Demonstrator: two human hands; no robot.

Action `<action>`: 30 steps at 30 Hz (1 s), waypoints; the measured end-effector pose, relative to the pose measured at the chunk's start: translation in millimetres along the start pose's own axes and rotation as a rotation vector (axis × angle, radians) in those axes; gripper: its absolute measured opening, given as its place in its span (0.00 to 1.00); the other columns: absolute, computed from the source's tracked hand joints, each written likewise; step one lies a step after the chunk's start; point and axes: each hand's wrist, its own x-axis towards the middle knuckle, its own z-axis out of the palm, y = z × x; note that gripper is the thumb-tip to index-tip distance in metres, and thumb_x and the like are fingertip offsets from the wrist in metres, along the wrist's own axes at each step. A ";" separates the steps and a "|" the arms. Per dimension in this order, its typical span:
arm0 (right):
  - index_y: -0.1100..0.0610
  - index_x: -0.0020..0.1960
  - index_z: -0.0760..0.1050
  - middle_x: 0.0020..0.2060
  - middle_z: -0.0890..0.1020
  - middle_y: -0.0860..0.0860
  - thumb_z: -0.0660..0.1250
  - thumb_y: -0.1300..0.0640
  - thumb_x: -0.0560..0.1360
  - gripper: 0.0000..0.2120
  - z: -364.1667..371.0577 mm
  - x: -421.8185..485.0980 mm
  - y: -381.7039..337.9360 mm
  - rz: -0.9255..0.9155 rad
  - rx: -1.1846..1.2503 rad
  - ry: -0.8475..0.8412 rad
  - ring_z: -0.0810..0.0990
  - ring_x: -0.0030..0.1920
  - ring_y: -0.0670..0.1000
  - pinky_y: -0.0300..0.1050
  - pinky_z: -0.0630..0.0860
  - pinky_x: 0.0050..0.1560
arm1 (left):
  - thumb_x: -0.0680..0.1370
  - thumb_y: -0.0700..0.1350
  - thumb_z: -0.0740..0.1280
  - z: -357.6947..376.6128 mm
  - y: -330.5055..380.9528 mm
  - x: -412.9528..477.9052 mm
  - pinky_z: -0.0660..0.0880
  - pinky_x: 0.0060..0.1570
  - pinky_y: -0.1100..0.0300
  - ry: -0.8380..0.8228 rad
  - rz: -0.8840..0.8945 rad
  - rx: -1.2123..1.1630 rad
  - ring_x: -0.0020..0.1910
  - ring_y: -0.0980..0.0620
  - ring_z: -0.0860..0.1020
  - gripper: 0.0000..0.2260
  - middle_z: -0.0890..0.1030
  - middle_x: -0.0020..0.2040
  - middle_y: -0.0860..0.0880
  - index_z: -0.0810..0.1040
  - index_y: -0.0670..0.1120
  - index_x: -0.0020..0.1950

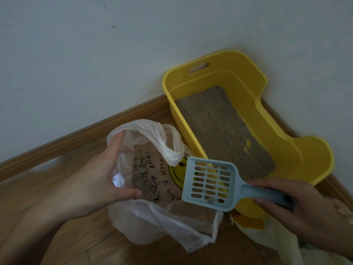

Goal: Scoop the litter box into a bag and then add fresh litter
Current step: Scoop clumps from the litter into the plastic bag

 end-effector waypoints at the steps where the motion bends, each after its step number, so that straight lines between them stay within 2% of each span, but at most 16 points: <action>1: 0.33 0.63 0.71 0.50 0.80 0.29 0.59 0.30 0.72 0.20 1.8 3.7 0.4 -0.023 -0.036 -0.014 0.79 0.42 0.33 0.29 0.74 0.37 | 0.57 0.61 0.76 -1.3 -1.0 -1.2 0.68 0.48 0.77 -0.005 0.001 -0.003 0.57 0.72 0.71 0.59 0.68 0.62 0.69 0.37 0.66 0.74; 3: 0.35 0.65 0.70 0.50 0.77 0.26 0.55 0.29 0.74 0.22 5.6 13.2 -2.2 -0.093 -0.135 -0.064 0.77 0.44 0.29 0.24 0.71 0.40 | 0.55 0.65 0.73 -3.7 -4.2 -3.5 0.69 0.50 0.72 -0.009 -0.008 0.006 0.61 0.62 0.73 0.60 0.68 0.70 0.62 0.37 0.63 0.76; 4: 0.37 0.65 0.70 0.49 0.77 0.26 0.53 0.30 0.76 0.23 7.7 18.3 -3.5 -0.129 -0.192 -0.090 0.76 0.43 0.29 0.24 0.72 0.40 | 0.55 0.65 0.73 -4.7 -5.9 -4.1 0.69 0.49 0.71 -0.011 -0.011 0.014 0.61 0.61 0.72 0.61 0.68 0.71 0.61 0.37 0.63 0.77; 7: 0.42 0.62 0.76 0.45 0.80 0.36 0.55 0.37 0.78 0.19 14.0 34.2 -10.7 -0.286 -0.396 -0.115 0.78 0.36 0.39 0.33 0.75 0.30 | 0.60 0.60 0.78 -8.3 -11.3 -4.1 0.70 0.48 0.71 -0.005 -0.004 0.039 0.60 0.61 0.73 0.60 0.69 0.71 0.58 0.37 0.63 0.76; 9: 0.46 0.61 0.77 0.41 0.80 0.41 0.59 0.44 0.78 0.16 18.2 43.7 -18.2 -0.392 -0.514 -0.106 0.76 0.31 0.42 0.37 0.70 0.26 | 0.61 0.59 0.79 -10.8 -15.4 -4.7 0.70 0.48 0.71 0.011 -0.007 0.051 0.59 0.62 0.73 0.59 0.69 0.71 0.59 0.36 0.65 0.76; 12: 0.52 0.60 0.79 0.38 0.78 0.47 0.60 0.53 0.77 0.15 27.8 53.3 -25.5 -0.545 -0.691 -0.046 0.73 0.29 0.46 0.38 0.62 0.26 | 0.61 0.60 0.79 -12.0 -17.4 -6.1 0.69 0.54 0.69 0.016 -0.017 0.043 0.63 0.61 0.72 0.60 0.67 0.73 0.58 0.35 0.65 0.76; 14: 0.56 0.58 0.80 0.37 0.78 0.50 0.61 0.57 0.76 0.15 35.3 55.3 -26.8 -0.648 -0.781 -0.029 0.74 0.30 0.48 0.39 0.66 0.26 | 0.61 0.59 0.79 -10.4 -17.5 -6.0 0.69 0.55 0.67 0.008 -0.018 0.026 0.63 0.59 0.72 0.60 0.68 0.73 0.57 0.36 0.64 0.76; 16: 0.58 0.58 0.80 0.39 0.79 0.51 0.59 0.59 0.76 0.15 41.0 53.7 -27.4 -0.722 -0.818 -0.021 0.75 0.32 0.48 0.41 0.70 0.27 | 0.62 0.56 0.79 -7.9 -16.4 -5.2 0.71 0.49 0.69 0.009 -0.010 0.015 0.58 0.58 0.75 0.59 0.72 0.68 0.56 0.38 0.63 0.77; 19: 0.58 0.60 0.79 0.41 0.77 0.52 0.57 0.60 0.78 0.16 43.6 48.9 -24.7 -0.767 -0.852 0.005 0.74 0.36 0.49 0.41 0.70 0.30 | 0.62 0.53 0.80 -3.7 -11.9 -2.6 0.70 0.44 0.75 0.009 0.005 0.000 0.53 0.66 0.75 0.58 0.72 0.62 0.61 0.39 0.63 0.76; 23: 0.58 0.63 0.78 0.44 0.74 0.53 0.57 0.62 0.79 0.16 39.0 45.4 -17.8 -0.778 -0.890 0.070 0.73 0.38 0.49 0.42 0.72 0.33 | 0.61 0.55 0.79 -4.6 -10.8 -0.9 0.69 0.47 0.74 0.000 0.002 -0.007 0.56 0.62 0.74 0.58 0.68 0.67 0.61 0.39 0.63 0.76; 26: 0.58 0.63 0.77 0.44 0.74 0.53 0.57 0.62 0.79 0.16 35.8 43.2 -17.4 -0.777 -0.901 0.083 0.73 0.38 0.50 0.43 0.72 0.33 | 0.58 0.60 0.77 -5.8 -11.6 -1.4 0.69 0.49 0.71 -0.006 -0.008 0.000 0.60 0.60 0.73 0.60 0.67 0.72 0.58 0.38 0.62 0.77; 30: 0.59 0.64 0.77 0.41 0.77 0.53 0.54 0.62 0.81 0.17 27.6 37.2 -13.0 -0.739 -0.900 0.081 0.73 0.36 0.50 0.44 0.71 0.31 | 0.62 0.56 0.79 -5.1 -14.4 0.0 0.69 0.52 0.69 0.007 0.018 0.010 0.63 0.59 0.72 0.58 0.68 0.72 0.57 0.39 0.62 0.78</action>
